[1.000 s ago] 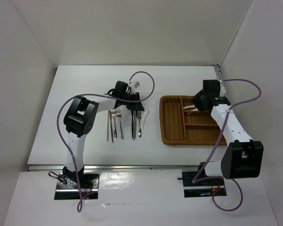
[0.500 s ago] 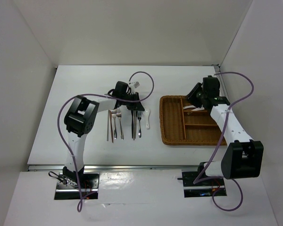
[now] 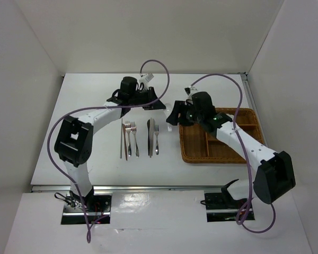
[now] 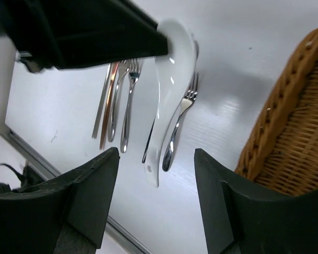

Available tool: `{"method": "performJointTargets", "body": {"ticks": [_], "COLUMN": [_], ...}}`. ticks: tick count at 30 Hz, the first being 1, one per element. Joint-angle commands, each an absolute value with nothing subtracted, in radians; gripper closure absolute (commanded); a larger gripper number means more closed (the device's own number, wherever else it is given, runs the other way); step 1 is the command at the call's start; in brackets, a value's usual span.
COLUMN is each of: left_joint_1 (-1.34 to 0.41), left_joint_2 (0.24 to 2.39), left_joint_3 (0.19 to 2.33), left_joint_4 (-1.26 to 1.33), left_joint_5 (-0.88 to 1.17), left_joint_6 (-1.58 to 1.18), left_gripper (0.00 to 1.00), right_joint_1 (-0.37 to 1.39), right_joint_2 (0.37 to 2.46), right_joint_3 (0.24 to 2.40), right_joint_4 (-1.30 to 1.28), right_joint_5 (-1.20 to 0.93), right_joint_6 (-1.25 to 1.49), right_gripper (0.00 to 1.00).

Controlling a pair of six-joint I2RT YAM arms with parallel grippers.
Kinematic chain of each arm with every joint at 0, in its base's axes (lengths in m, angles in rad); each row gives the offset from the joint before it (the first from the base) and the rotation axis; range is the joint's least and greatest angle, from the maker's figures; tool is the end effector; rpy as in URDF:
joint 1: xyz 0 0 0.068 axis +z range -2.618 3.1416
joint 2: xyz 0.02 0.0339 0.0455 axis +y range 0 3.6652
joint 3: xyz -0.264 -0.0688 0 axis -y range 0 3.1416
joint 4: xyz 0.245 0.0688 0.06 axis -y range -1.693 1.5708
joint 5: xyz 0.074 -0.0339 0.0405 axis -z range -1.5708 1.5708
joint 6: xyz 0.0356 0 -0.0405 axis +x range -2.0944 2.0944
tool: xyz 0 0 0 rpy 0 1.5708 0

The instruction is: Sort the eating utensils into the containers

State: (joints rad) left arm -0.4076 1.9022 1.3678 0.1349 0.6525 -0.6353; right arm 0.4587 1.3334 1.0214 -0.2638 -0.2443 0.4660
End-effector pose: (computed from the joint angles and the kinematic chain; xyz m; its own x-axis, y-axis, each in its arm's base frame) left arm 0.3968 -0.1949 0.2502 -0.7791 -0.1772 -0.6014 0.4550 0.5002 -0.7368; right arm 0.2657 0.1408 0.2929 -0.7109 0.1352 -0.6901 -0.3270 0.8053 0.4945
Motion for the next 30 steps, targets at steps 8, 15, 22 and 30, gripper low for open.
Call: {"method": "performJointTargets", "body": {"ticks": [8, 15, 22, 30], "left_joint_1": [-0.431, -0.479, -0.479, -0.442], "left_joint_2": [1.729, 1.666, 1.603, 1.526], "left_joint_3": [1.292, 1.215, 1.25, 1.203], "left_joint_4": [0.202, 0.178, -0.046, -0.155], "left_joint_5": [0.713, 0.666, 0.465, 0.291], "left_joint_6": [-0.673, -0.652, -0.531, -0.529], "left_gripper": [0.88, 0.8, 0.42, 0.38], "right_joint_1": [0.607, 0.617, 0.608, 0.324], "right_joint_2": [1.356, 1.308, 1.278, 1.353], "right_joint_3": [1.002, 1.002, 1.011, 1.084], "right_joint_4": [-0.187, -0.202, -0.396, -0.674], "right_joint_5": [-0.13, -0.008, 0.293, 0.463], "right_joint_6": [0.417, 0.502, 0.756, 1.089], "right_gripper": [0.37, 0.93, 1.0, 1.0]}}
